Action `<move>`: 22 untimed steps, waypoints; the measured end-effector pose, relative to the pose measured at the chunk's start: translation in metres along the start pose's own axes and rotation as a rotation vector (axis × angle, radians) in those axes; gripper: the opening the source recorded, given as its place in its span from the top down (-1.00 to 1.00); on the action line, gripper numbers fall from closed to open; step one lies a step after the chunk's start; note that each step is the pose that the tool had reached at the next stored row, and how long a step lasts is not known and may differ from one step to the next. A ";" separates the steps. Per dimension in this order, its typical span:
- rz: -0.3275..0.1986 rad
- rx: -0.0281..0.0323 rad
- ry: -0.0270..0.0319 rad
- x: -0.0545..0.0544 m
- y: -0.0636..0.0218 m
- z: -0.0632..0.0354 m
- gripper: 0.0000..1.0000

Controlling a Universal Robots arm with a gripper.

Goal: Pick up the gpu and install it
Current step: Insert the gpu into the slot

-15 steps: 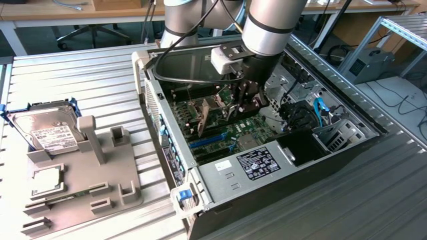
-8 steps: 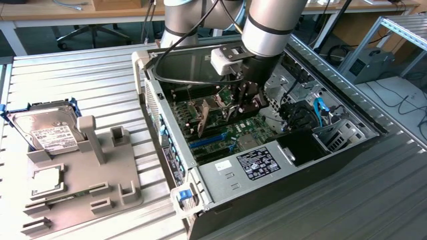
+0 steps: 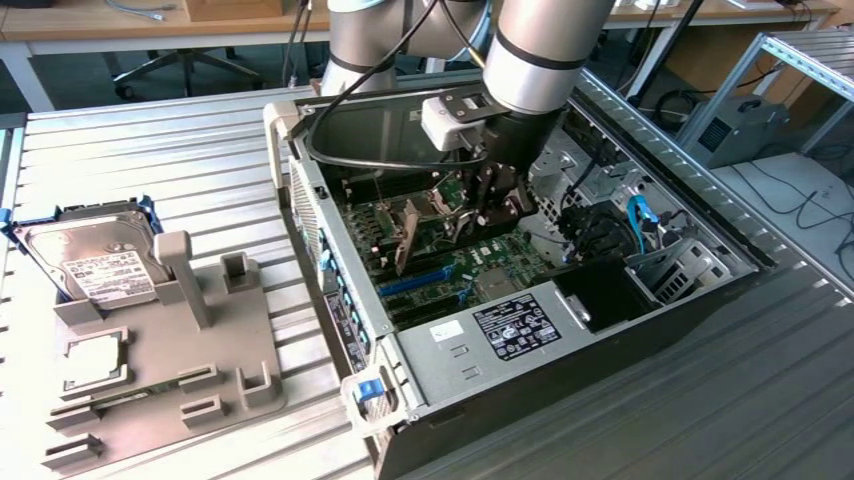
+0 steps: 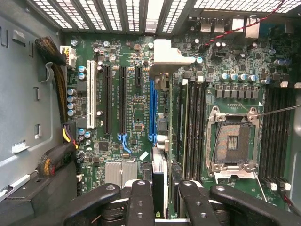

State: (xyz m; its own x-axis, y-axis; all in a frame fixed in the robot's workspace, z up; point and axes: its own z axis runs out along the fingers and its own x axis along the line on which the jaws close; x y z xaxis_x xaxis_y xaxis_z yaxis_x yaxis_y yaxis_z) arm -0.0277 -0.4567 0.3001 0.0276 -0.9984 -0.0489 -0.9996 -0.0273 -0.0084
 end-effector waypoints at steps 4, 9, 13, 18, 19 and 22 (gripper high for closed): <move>0.000 0.0000 0.0000 0.000 0.0005 0.0012 0.48; 0.000 0.0001 -0.0001 0.000 0.0026 0.0113 0.48; 0.047 0.0017 0.0405 0.000 0.0261 0.0159 0.48; 0.051 0.0018 0.0512 -0.001 0.0450 0.0177 0.48; 0.051 0.0018 0.0512 -0.001 0.0466 0.0178 0.48; 0.051 0.0018 0.0511 -0.001 0.0509 0.0184 0.48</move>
State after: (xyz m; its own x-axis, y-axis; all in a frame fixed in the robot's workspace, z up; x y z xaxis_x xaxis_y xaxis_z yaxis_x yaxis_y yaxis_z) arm -0.0785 -0.4563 0.2813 -0.0241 -0.9997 0.0018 -0.9997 0.0241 -0.0090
